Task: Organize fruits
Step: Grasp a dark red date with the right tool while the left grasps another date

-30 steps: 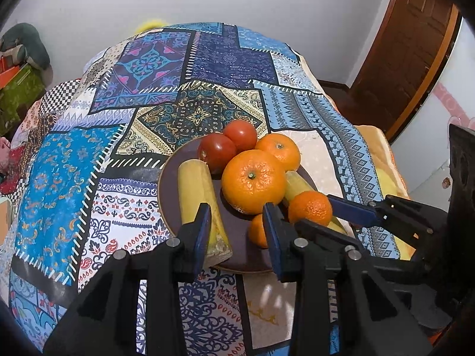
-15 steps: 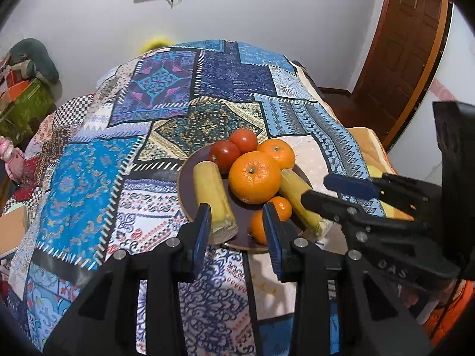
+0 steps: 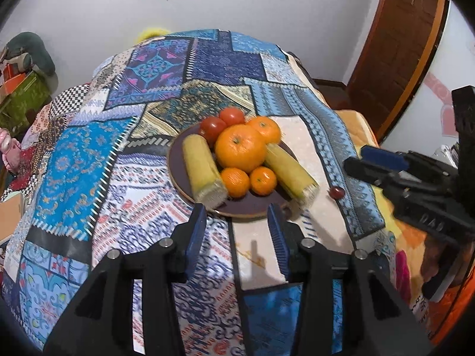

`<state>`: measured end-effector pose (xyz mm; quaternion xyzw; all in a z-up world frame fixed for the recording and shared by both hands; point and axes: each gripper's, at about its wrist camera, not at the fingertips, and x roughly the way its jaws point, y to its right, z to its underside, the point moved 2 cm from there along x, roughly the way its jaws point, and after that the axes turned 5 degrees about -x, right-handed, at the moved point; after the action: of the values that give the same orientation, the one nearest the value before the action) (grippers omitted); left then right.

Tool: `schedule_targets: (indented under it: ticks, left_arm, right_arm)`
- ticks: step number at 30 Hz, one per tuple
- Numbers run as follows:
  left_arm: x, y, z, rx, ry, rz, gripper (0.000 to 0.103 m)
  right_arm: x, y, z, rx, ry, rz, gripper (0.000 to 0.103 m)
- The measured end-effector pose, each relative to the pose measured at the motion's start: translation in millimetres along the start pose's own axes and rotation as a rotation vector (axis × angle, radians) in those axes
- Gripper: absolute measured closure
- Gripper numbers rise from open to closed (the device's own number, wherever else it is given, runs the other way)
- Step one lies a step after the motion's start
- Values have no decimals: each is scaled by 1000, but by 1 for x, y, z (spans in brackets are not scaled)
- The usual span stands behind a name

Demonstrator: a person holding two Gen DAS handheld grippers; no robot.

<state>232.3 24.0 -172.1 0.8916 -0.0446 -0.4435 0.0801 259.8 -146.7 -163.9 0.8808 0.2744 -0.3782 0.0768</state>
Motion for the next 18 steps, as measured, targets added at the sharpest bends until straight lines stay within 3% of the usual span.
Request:
schedule_targets:
  ticks: [9,18]
  left_arm:
    - [24,27,29,14,-82,19,57]
    - [56,43,31,16,-138,25,61]
  right_arm:
    - [-13,45,48,62,-70,63,58]
    - [7,56,65,98,-112,27,58]
